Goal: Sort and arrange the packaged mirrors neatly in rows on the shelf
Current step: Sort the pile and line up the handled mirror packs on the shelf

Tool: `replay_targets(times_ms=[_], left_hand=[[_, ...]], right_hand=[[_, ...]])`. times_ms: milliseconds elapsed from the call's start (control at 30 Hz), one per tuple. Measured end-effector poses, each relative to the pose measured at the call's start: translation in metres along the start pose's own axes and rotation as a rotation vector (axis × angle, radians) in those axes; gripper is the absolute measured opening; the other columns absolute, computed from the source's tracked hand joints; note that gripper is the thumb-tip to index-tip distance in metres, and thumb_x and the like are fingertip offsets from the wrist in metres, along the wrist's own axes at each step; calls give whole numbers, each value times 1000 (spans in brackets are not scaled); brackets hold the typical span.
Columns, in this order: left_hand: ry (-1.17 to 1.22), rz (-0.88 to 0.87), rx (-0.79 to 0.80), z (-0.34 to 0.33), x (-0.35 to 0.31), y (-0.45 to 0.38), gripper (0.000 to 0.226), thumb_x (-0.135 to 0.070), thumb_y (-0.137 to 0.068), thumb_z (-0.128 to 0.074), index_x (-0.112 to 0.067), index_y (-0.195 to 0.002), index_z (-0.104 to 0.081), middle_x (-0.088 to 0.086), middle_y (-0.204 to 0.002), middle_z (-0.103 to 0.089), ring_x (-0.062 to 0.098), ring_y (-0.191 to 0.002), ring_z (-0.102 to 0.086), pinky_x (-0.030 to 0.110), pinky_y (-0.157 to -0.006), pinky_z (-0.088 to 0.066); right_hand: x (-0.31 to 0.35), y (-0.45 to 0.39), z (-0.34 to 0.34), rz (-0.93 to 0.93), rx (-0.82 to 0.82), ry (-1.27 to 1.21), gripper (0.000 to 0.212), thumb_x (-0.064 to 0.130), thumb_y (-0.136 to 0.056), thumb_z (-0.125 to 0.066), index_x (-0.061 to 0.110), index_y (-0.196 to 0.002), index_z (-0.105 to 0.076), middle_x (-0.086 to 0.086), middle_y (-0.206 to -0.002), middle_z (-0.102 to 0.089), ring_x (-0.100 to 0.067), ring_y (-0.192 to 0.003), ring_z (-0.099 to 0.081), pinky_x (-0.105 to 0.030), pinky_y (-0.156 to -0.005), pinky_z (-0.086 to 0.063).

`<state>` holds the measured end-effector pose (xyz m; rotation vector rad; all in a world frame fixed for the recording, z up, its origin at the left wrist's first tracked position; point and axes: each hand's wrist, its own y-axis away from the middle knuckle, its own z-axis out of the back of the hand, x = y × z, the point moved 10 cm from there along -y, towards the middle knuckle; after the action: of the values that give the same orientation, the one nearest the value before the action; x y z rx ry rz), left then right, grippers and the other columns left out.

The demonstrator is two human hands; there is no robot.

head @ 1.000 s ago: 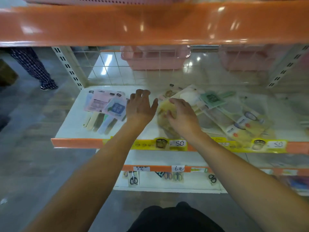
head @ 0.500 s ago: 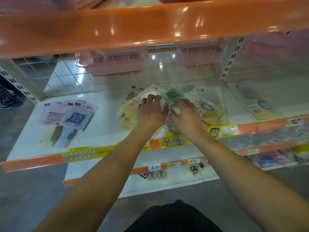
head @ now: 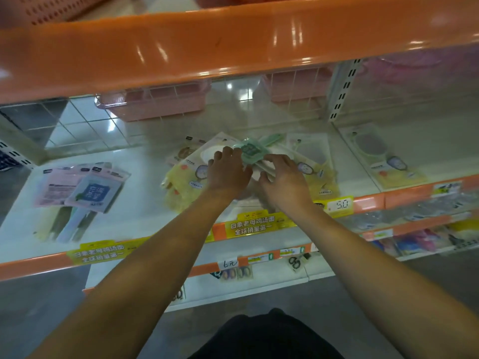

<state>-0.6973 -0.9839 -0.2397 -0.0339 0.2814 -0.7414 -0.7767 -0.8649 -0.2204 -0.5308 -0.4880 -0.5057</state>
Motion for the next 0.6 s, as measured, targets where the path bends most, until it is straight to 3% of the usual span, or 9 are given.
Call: replay_targets(times_ms=[133, 233, 333, 500, 600], left_hand=[[-51, -32, 41, -19, -8, -18, 59, -45, -90, -50, -19, -141, -36, 12, -143, -36, 35, -127, -36, 46, -99, -35], [-95, -52, 107, -35, -10, -26, 65, -52, -90, -46, -25, -146, -27, 14, -153, -22, 40, -139, -21, 53, -107, -26], [-58, -49, 134, -40, -10, -27, 57, -53, -91, -39, -28, -142, -32, 12, -155, -20, 39, -143, -12, 55, -110, -20], [-22, -41, 109, -29, -11, -23, 56, -41, -88, -50, -20, -139, -40, 14, -155, -21, 35, -145, -10, 52, -113, -18], [-39, -21, 100, -25, -10, -14, 61, -45, -87, -52, -13, -138, -38, 16, -155, -19, 33, -145, -10, 50, -113, -20]], right_hand=[[-18, 4, 10, -20, 7, 42, 40, 19, -79, -66, 7, -118, -63, -14, -114, -63, -38, -102, -59, -42, -83, -48], [-31, 7, 12, -39, 47, 63, 42, 21, -82, -64, 8, -122, -61, -14, -120, -61, -37, -108, -57, -43, -89, -49], [-39, 7, 13, -58, 62, 76, 42, 23, -82, -61, 8, -122, -61, -16, -119, -61, -39, -109, -57, -47, -92, -48], [-32, 6, 8, -43, 65, 67, 41, 20, -82, -64, 8, -121, -61, -15, -119, -62, -38, -110, -56, -44, -90, -48], [-21, 4, 4, -12, 34, 46, 41, 22, -78, -61, 7, -116, -64, -16, -112, -63, -40, -102, -59, -44, -83, -50]])
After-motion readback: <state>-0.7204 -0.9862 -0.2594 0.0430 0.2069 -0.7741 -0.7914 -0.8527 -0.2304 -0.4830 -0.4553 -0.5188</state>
